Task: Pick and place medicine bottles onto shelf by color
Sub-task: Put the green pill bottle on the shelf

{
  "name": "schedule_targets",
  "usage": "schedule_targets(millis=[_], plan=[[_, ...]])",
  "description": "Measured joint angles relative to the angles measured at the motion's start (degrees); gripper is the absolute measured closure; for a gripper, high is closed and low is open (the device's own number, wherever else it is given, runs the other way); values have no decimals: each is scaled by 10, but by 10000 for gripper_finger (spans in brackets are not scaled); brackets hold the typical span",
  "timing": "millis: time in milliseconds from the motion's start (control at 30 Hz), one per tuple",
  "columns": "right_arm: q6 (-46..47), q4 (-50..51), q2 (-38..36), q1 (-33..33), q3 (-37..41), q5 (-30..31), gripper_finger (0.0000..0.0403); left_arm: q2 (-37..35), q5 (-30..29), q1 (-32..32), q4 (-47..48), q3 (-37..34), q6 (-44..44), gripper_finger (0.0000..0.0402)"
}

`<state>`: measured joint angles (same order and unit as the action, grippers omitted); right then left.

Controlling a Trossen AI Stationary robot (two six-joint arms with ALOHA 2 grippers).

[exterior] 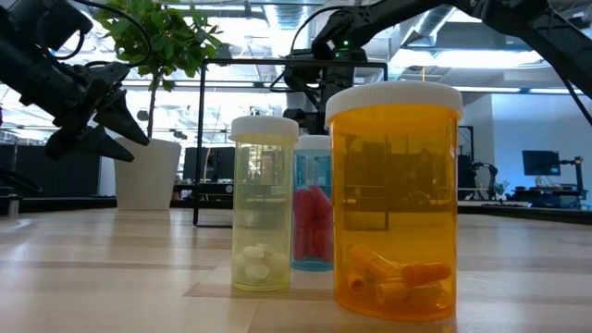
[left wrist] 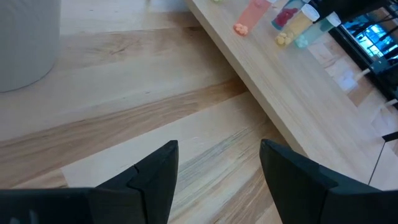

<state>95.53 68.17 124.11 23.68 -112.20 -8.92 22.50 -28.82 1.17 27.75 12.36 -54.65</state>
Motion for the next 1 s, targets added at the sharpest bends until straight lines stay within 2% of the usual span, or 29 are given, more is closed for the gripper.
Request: schedule_targets(millis=[1000], plan=[[30,12,0,-4,0,17,272,0,0,0,0,0,0,189]])
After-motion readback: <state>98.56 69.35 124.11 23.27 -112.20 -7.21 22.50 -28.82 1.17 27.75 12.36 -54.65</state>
